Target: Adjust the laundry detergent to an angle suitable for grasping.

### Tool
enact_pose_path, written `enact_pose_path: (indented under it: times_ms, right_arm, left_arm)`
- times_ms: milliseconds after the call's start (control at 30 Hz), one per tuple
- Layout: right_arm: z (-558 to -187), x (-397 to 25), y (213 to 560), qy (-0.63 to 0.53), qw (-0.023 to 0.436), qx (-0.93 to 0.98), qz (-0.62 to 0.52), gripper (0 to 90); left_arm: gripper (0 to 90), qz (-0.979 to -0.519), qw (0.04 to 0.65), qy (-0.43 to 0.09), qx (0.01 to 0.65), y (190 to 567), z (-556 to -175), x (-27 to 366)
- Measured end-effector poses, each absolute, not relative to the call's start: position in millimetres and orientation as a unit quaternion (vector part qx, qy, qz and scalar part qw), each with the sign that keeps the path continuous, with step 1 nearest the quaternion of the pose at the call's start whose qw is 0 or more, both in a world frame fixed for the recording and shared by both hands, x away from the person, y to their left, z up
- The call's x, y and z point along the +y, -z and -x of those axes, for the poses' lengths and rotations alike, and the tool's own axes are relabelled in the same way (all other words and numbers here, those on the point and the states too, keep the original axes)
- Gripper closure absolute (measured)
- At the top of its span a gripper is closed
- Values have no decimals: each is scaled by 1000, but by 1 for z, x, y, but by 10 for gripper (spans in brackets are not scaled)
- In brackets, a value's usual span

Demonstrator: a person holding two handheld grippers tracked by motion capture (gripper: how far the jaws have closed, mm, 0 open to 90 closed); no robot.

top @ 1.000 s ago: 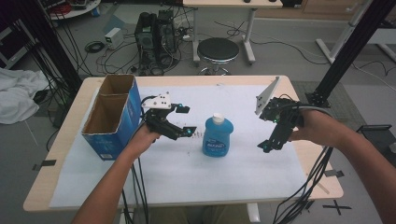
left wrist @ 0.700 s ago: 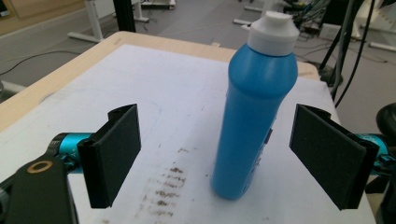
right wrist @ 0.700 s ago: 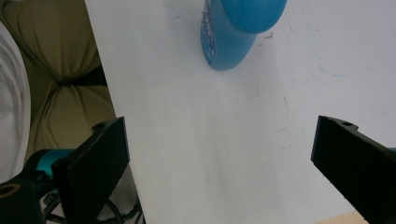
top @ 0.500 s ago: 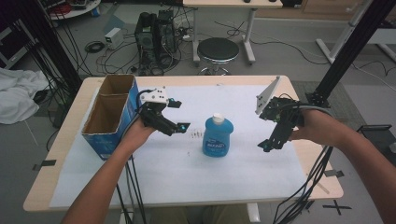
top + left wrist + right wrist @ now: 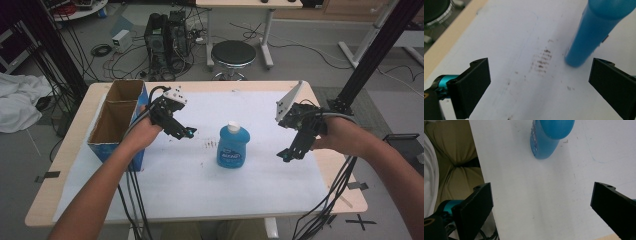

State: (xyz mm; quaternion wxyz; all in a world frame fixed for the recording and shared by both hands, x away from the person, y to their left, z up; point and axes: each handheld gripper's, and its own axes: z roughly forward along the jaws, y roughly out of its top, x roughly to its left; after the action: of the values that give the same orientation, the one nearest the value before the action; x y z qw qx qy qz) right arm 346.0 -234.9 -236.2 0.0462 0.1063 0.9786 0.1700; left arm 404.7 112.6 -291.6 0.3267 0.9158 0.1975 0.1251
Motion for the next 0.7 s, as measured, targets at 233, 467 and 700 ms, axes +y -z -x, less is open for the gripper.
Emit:
enact_pose_path:
  times_ms: [233,467,700]
  right_arm:
    - [-351,-234,237,-169,40,979,-105,33]
    - [-357,-230,236,-171,38,979,-100,33]
    - [-359,-225,235,-167,34,981,-97,33]
  left_arm:
    - [38,-950,251,-103,154,264,-416,105]
    - [38,-962,211,-83,149,246,-430,98]
    - [38,-973,178,-76,122,241,-429,100]
